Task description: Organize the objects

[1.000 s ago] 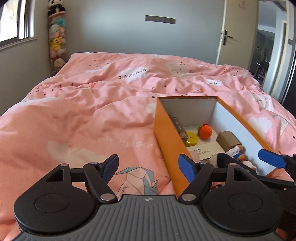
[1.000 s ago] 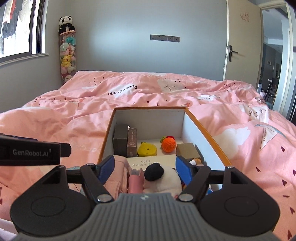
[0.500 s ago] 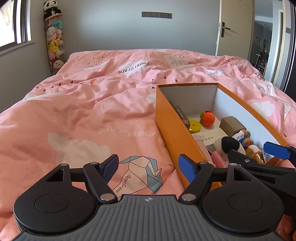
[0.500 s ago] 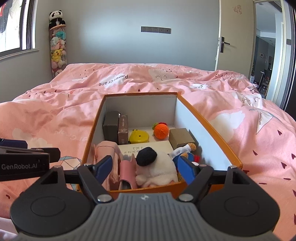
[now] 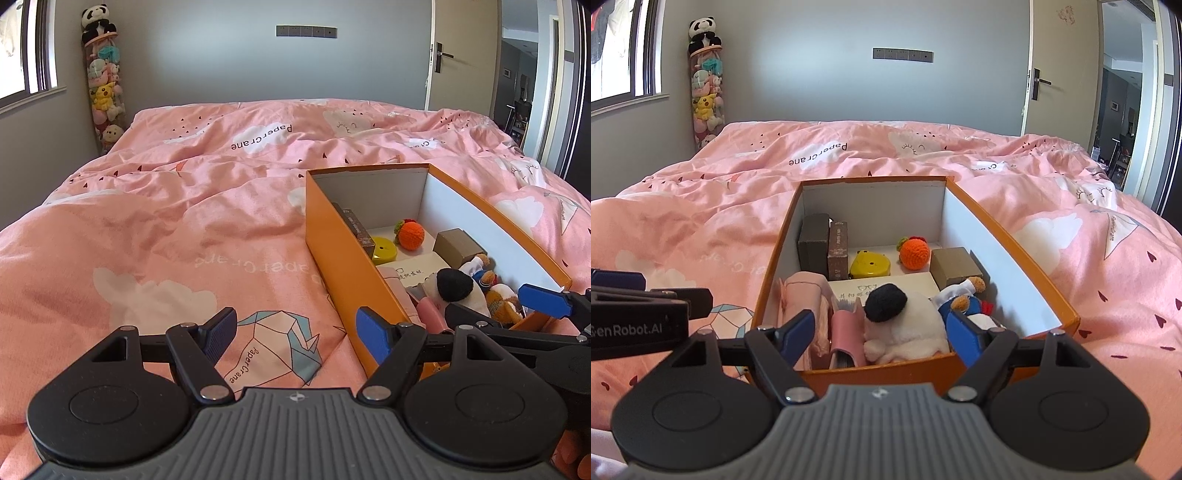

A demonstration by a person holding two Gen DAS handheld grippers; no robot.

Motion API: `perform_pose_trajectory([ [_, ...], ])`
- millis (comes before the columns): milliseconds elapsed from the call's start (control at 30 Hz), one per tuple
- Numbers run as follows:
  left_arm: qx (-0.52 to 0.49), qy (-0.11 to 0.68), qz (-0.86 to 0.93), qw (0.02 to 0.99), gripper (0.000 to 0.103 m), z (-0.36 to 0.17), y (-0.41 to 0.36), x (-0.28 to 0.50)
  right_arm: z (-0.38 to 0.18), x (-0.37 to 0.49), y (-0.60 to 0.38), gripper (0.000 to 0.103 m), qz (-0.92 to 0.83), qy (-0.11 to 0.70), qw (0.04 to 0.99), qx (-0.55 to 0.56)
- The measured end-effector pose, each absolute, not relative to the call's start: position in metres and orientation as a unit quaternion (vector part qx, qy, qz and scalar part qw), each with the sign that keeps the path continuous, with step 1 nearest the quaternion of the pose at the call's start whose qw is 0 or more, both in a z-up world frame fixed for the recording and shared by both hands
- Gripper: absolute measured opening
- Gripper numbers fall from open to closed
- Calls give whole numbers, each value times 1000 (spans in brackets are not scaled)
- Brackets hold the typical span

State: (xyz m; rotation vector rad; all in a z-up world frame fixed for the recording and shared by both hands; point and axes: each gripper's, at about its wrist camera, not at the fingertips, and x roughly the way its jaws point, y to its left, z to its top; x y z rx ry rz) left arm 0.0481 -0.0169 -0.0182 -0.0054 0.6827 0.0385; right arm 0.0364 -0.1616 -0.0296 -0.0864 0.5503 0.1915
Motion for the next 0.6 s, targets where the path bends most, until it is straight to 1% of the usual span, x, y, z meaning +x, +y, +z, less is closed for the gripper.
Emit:
perform_pose_trajectory([
  [600, -3, 335, 19, 942, 86, -17, -16, 47, -29, 35, -161, 79, 94, 268, 958, -44],
])
